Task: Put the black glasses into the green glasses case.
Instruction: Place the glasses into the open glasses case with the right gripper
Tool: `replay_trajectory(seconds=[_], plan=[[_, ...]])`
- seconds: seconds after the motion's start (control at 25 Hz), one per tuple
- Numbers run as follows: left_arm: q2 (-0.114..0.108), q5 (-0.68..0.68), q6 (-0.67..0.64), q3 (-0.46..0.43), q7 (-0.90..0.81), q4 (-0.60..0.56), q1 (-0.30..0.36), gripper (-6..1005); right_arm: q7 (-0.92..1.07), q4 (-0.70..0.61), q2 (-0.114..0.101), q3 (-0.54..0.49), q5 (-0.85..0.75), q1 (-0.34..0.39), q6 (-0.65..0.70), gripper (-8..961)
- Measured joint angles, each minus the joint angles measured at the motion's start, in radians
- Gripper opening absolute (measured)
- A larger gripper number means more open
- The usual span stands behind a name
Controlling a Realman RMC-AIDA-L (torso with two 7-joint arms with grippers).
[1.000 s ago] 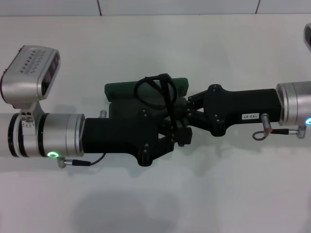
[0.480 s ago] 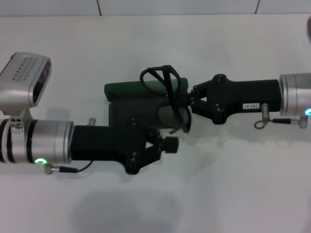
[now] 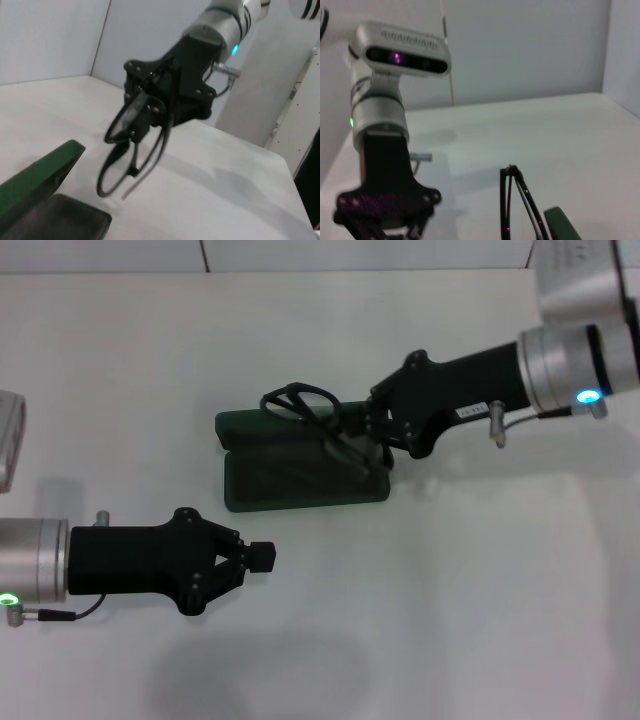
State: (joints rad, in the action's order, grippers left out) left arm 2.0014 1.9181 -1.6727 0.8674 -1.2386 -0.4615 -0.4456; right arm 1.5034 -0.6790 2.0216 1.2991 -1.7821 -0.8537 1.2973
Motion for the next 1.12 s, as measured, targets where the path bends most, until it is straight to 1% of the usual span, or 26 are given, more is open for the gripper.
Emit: replay_trajectory(seconds=[0.2,0.52,0.68,1.12], plan=[[0.001,0.002,0.001,0.0,-0.006,0.0,0.01,9,0.088,-0.028,0.001,0.096,-0.069,-0.059,-0.082,118],[0.003,0.004,0.002,0.001,-0.012,0.001,0.012,9,0.159,-0.03,0.003,0.237,-0.099,-0.092,-0.182,123],[0.003,0.004,0.001,0.001,-0.02,0.0,0.01,9,0.185,-0.03,0.006,0.246,-0.134,-0.101,-0.2,125],[0.008,0.004,0.001,0.001,-0.021,0.0,0.01,10,0.187,-0.022,0.006,0.266,-0.137,-0.103,-0.236,130]])
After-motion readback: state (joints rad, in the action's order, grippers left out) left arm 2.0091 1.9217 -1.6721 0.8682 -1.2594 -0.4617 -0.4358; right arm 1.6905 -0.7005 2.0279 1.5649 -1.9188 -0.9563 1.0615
